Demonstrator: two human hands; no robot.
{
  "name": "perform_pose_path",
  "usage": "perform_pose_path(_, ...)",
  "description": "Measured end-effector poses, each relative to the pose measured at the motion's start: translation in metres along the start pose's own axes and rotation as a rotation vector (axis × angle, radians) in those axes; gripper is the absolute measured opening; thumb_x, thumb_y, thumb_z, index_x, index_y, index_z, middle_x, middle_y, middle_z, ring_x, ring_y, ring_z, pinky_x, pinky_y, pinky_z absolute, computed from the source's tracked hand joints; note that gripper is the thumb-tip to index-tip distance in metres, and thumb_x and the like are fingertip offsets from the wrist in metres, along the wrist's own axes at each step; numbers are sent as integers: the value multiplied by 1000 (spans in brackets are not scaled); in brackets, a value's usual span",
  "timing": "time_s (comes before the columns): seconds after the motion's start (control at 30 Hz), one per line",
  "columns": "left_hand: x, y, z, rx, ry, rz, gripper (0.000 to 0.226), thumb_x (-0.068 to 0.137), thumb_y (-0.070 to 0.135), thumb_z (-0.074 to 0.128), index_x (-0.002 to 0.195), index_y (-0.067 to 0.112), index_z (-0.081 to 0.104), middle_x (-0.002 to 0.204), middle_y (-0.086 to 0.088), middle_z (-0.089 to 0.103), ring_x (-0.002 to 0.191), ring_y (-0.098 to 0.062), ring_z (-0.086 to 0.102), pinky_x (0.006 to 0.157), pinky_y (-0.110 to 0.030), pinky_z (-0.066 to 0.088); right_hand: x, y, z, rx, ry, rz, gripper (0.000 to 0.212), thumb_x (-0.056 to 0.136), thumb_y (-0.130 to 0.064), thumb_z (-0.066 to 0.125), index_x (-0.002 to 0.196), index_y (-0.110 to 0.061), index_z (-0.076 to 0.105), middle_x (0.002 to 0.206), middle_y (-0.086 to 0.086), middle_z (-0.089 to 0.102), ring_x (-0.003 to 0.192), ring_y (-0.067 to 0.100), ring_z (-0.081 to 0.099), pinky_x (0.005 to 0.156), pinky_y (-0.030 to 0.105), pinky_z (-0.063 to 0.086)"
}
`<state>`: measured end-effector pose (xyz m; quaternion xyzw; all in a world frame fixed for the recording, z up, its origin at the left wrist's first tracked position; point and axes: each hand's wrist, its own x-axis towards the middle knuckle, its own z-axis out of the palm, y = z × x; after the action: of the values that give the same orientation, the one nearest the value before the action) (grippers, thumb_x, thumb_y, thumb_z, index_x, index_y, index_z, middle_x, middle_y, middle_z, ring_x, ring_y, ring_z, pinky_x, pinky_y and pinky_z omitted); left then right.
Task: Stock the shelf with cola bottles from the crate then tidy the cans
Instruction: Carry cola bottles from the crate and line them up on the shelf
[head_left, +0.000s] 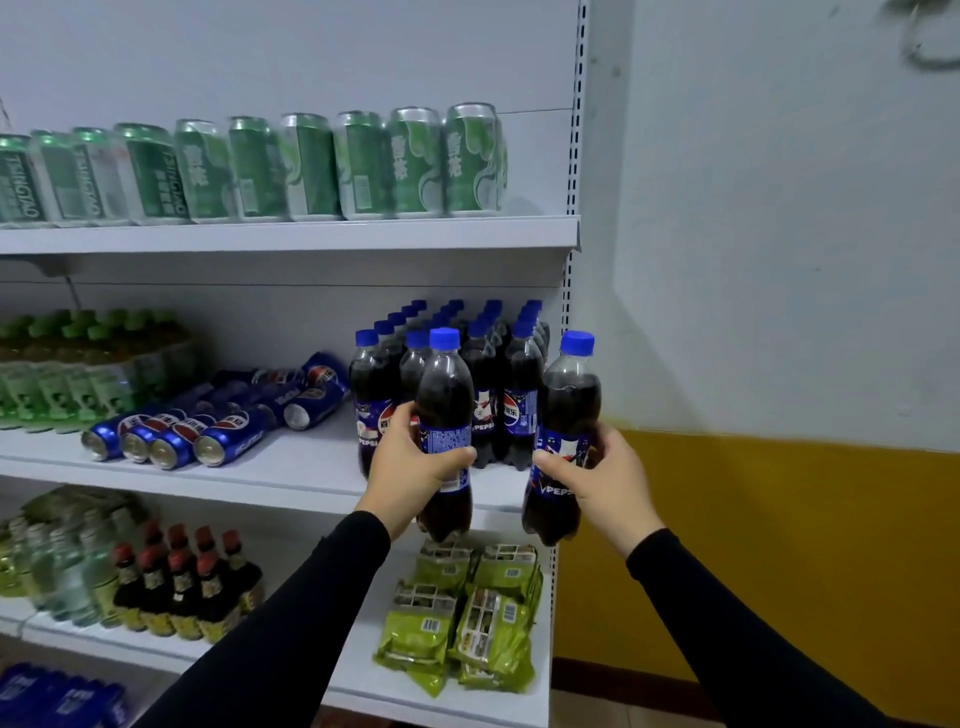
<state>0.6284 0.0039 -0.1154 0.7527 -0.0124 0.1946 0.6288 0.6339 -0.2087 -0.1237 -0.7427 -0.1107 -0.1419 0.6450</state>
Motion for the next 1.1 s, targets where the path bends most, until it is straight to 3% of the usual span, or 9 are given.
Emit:
perform_pose_path(0.3, 60, -34, 27, 8, -56, 0, 61, 73, 7, 82, 121, 23, 46, 114, 5, 63, 103, -8, 63, 88, -30, 51, 52, 35, 33, -66, 20, 43, 50, 74, -21, 82, 116, -26, 55, 102, -16, 65, 94, -2, 62, 73, 15, 47)
perform_pose_path(0.43, 81, -51, 36, 14, -86, -21, 64, 73, 11, 81, 122, 24, 43, 113, 4, 63, 104, -13, 64, 93, -37, 55, 63, 43, 48, -96, 78, 71, 52, 75, -20, 83, 119, -21, 56, 103, -15, 66, 92, -3, 62, 71, 13, 48)
perform_pose_path(0.63, 90, -59, 47, -15, -106, -21, 62, 77, 8, 76, 124, 26, 38, 112, 7, 59, 105, -13, 61, 88, -30, 52, 69, 49, 59, -119, 124, 78, 46, 77, -18, 81, 114, -25, 56, 101, -15, 66, 86, -7, 62, 62, 8, 48)
perform_pose_path(0.77, 93, -62, 51, -13, -102, -25, 60, 79, 8, 75, 122, 28, 37, 117, 5, 58, 108, -14, 60, 95, -35, 53, 74, 55, 62, -75, 135, 78, 45, 78, -16, 80, 113, -28, 54, 103, -13, 67, 84, -9, 64, 63, 9, 51)
perform_pose_path(0.93, 90, -65, 52, 72, -80, 18, 67, 80, 10, 74, 135, 21, 38, 126, 4, 55, 116, -12, 55, 93, -26, 47, 74, 59, 64, -60, 128, 54, 46, 80, -16, 78, 115, -29, 51, 102, -17, 64, 82, -16, 61, 60, 6, 48)
perform_pose_path(1.1, 79, -70, 50, 296, -4, 24, 79, 76, 26, 79, 141, 18, 35, 132, -4, 50, 120, -21, 53, 98, -37, 49, 71, 61, 56, -126, 61, 60, 58, 81, -26, 78, 126, -36, 43, 105, -28, 58, 90, -15, 58, 64, 3, 46)
